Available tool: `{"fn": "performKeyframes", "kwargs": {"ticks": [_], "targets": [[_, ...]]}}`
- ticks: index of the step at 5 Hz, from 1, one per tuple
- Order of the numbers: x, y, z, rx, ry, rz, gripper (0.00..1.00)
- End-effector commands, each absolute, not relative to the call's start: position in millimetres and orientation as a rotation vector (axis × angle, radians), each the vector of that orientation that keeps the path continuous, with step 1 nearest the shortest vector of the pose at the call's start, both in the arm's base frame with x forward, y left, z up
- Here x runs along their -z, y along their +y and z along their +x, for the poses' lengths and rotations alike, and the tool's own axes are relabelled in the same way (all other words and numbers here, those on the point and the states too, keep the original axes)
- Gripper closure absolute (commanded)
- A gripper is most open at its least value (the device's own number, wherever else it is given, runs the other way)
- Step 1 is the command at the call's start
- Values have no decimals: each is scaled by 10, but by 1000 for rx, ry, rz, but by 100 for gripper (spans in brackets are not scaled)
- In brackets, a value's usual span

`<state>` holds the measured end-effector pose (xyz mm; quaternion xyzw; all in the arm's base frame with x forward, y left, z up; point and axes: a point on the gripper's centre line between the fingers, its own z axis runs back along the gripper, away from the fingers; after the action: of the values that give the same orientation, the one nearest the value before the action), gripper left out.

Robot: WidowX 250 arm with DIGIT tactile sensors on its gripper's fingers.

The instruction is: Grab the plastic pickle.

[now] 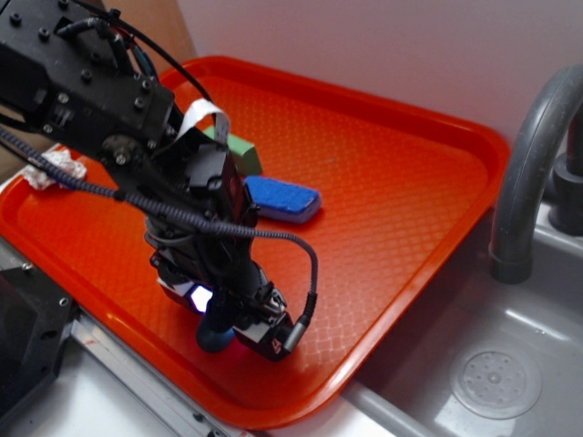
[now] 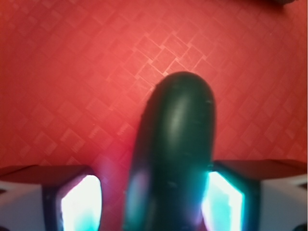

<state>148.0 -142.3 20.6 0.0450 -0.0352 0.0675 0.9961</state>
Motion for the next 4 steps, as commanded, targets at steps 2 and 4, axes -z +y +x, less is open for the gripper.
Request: {"fn": "performKeyframes", "kwargs": {"ticks": [2,4], "targets": [[-963,-1042,1623,-94,-158,132,100],[-1881,-453,1789,-43,-130,-54,100]]}}
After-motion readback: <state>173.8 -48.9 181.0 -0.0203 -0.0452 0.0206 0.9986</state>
